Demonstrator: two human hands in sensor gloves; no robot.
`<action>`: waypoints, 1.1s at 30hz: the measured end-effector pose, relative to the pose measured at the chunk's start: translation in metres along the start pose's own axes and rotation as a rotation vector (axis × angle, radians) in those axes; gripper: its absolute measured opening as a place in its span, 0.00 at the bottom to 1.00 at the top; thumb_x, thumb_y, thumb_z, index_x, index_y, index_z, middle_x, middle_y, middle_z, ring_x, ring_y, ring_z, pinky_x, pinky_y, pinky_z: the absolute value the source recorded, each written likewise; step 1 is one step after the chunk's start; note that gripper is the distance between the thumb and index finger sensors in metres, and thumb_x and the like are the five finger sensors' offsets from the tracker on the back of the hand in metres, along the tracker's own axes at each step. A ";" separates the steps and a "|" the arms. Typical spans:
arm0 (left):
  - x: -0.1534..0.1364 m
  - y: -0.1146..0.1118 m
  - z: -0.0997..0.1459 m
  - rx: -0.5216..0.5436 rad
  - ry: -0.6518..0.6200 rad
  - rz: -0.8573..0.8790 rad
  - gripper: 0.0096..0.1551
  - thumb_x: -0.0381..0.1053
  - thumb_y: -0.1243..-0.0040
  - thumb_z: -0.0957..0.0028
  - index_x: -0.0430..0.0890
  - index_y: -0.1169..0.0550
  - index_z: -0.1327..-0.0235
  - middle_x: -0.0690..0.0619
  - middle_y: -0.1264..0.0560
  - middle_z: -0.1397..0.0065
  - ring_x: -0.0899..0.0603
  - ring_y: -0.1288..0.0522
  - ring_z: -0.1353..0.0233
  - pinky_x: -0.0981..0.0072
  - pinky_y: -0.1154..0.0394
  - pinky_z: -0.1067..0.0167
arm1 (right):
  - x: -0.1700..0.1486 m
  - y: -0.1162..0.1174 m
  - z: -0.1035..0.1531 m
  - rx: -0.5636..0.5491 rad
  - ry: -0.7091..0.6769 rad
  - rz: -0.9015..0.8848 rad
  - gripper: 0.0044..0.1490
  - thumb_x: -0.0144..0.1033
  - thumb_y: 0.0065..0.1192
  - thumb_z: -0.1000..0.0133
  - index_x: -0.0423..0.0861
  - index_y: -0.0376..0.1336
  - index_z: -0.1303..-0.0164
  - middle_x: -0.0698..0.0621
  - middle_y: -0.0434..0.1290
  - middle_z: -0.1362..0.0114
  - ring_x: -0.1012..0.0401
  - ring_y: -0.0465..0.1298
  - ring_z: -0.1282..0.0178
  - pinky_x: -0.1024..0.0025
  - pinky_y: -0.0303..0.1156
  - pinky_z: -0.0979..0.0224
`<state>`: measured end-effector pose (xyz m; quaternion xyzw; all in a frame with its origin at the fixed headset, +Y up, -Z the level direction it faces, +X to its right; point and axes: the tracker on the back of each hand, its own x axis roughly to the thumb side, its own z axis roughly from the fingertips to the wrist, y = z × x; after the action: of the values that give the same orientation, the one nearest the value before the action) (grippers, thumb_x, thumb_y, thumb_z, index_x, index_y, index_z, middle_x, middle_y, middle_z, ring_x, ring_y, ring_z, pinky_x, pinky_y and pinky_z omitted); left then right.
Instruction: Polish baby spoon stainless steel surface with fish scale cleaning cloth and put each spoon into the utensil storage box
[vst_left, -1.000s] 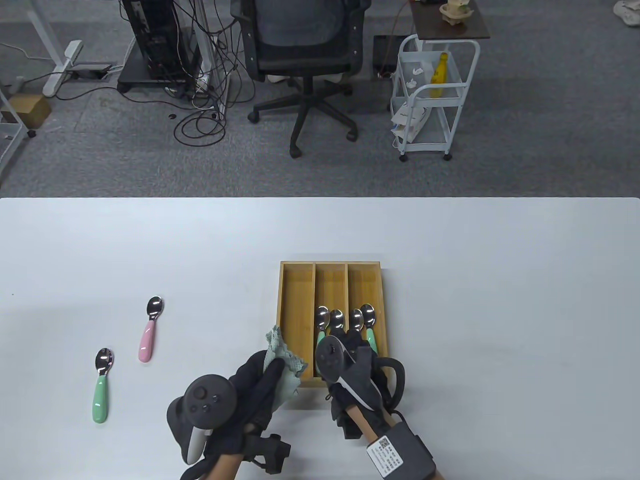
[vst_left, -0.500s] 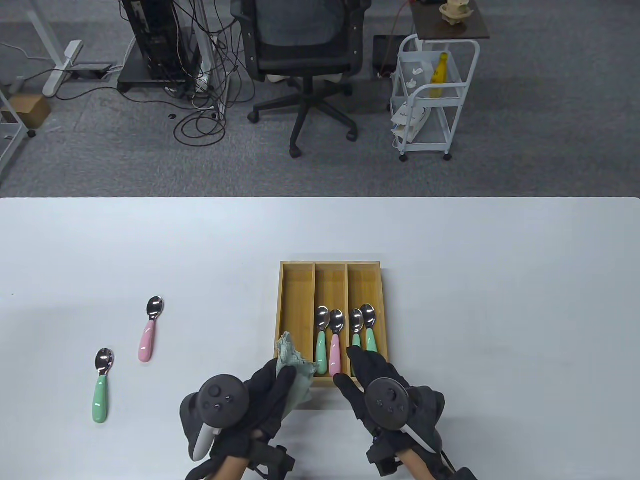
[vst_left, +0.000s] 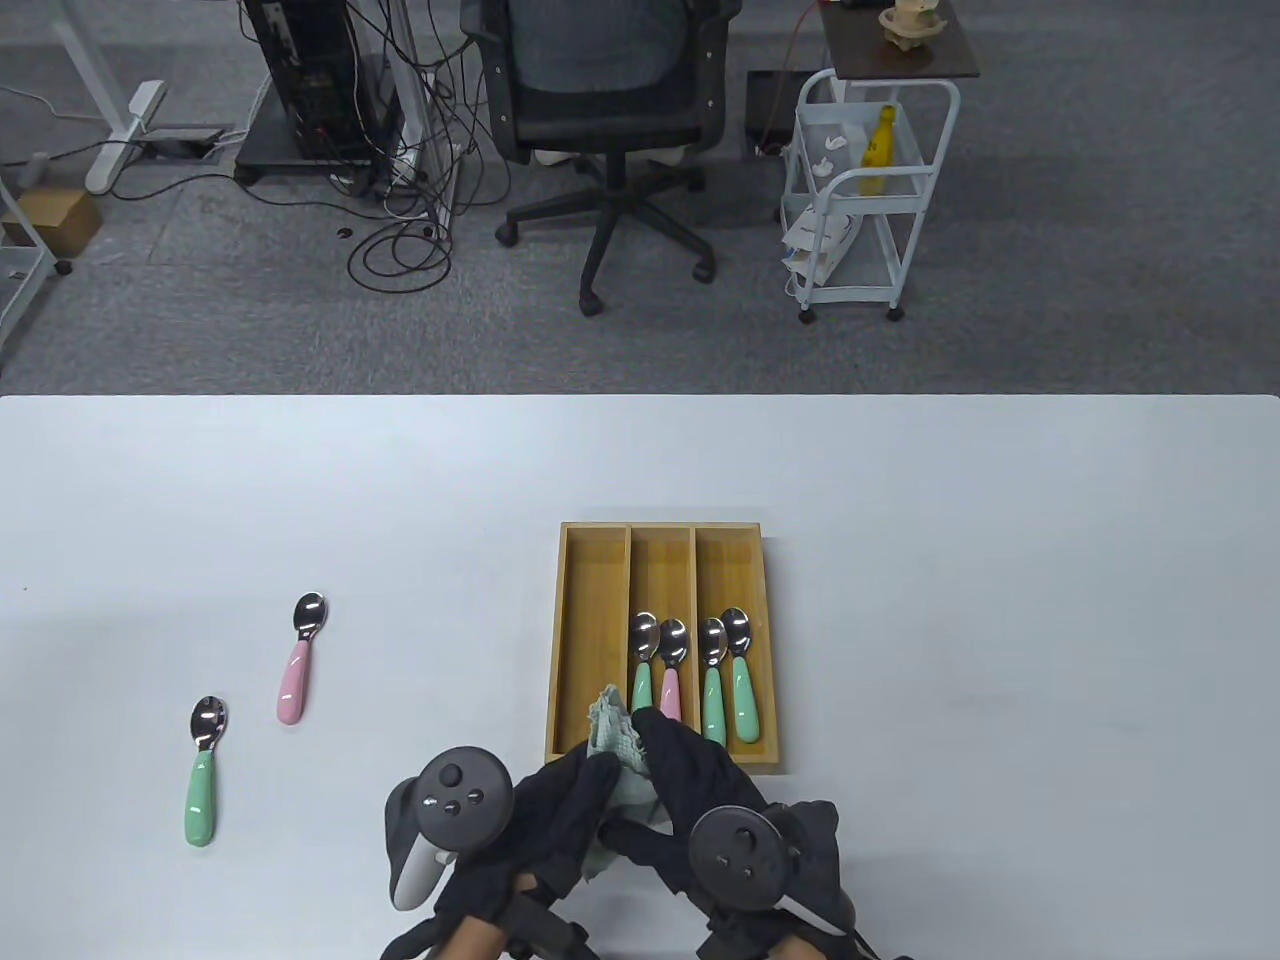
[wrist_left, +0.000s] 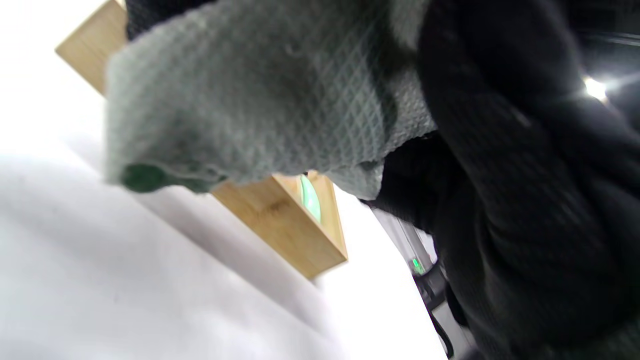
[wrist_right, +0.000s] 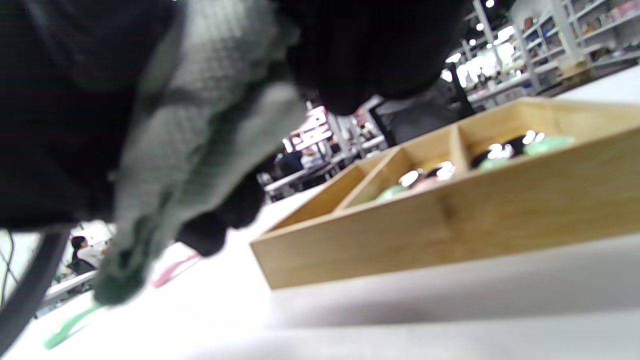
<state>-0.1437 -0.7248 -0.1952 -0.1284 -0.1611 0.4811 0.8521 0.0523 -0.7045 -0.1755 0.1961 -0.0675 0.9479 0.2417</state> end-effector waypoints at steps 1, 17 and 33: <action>0.000 -0.002 0.000 -0.013 0.001 0.006 0.43 0.65 0.70 0.38 0.40 0.31 0.21 0.39 0.21 0.30 0.32 0.20 0.33 0.37 0.24 0.35 | 0.001 -0.001 0.000 -0.017 0.002 0.014 0.54 0.60 0.62 0.42 0.44 0.47 0.13 0.45 0.64 0.20 0.54 0.74 0.28 0.54 0.74 0.25; -0.003 0.032 0.007 0.160 0.045 -0.314 0.39 0.65 0.55 0.38 0.39 0.27 0.26 0.39 0.19 0.34 0.33 0.18 0.37 0.38 0.21 0.37 | -0.012 -0.025 0.007 -0.143 -0.037 0.096 0.28 0.45 0.65 0.39 0.52 0.63 0.28 0.52 0.74 0.34 0.62 0.81 0.47 0.61 0.80 0.39; -0.029 0.134 0.058 0.438 0.431 -0.811 0.34 0.58 0.44 0.40 0.41 0.30 0.27 0.43 0.19 0.37 0.37 0.17 0.41 0.48 0.17 0.43 | -0.012 -0.030 0.009 -0.170 -0.059 0.175 0.27 0.44 0.65 0.39 0.52 0.65 0.29 0.51 0.74 0.35 0.61 0.81 0.47 0.59 0.79 0.39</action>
<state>-0.2855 -0.6788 -0.1970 0.0299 0.0860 0.0967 0.9911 0.0797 -0.6856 -0.1709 0.1962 -0.1716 0.9501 0.1715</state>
